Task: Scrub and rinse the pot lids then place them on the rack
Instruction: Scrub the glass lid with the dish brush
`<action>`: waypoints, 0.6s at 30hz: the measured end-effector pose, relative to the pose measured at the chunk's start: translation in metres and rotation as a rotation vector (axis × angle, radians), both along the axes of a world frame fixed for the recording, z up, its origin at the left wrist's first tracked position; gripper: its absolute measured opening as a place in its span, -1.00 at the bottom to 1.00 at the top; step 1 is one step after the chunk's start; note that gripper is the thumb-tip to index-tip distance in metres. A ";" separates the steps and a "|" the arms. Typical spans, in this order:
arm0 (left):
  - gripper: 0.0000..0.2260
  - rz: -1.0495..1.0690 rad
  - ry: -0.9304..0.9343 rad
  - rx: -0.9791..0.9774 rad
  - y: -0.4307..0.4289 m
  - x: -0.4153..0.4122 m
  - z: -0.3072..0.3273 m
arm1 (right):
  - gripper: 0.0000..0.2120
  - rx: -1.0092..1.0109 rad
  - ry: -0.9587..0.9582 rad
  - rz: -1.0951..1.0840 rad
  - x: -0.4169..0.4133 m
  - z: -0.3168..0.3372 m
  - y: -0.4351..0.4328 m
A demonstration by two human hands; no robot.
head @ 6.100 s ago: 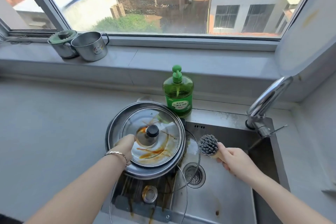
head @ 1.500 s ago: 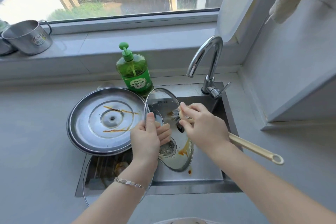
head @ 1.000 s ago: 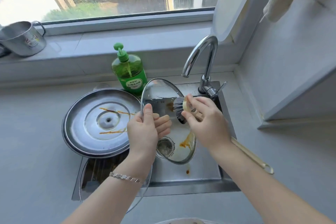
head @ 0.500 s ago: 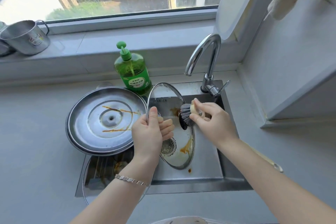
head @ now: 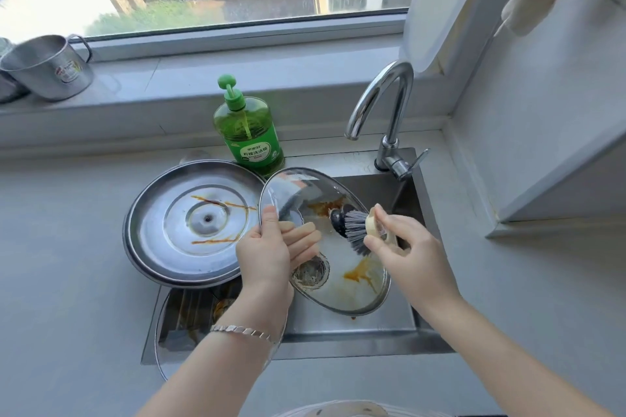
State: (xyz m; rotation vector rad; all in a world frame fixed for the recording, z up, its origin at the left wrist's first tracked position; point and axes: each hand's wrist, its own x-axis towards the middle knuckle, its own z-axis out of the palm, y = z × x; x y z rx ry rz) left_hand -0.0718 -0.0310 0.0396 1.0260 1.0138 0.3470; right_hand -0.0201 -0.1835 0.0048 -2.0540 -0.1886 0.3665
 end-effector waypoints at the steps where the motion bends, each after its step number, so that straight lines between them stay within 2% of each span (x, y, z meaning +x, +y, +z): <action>1: -0.66 0.003 0.000 -0.029 -0.001 0.001 -0.001 | -0.61 0.002 0.005 -0.027 0.005 -0.001 0.001; 4: -0.67 0.010 -0.012 -0.078 -0.005 0.005 -0.002 | -0.60 -0.025 0.013 -0.070 0.024 -0.001 0.006; 8: -0.69 0.037 -0.007 -0.061 -0.001 0.008 -0.001 | -0.60 -0.079 -0.067 0.001 0.011 -0.004 0.005; 14: -0.68 0.079 0.002 -0.075 -0.003 0.004 -0.006 | -0.60 -0.125 -0.022 -0.016 0.010 -0.007 -0.001; 18: -0.69 0.102 0.019 -0.039 -0.001 0.003 -0.004 | -0.59 -0.216 -0.109 0.115 -0.018 -0.010 -0.001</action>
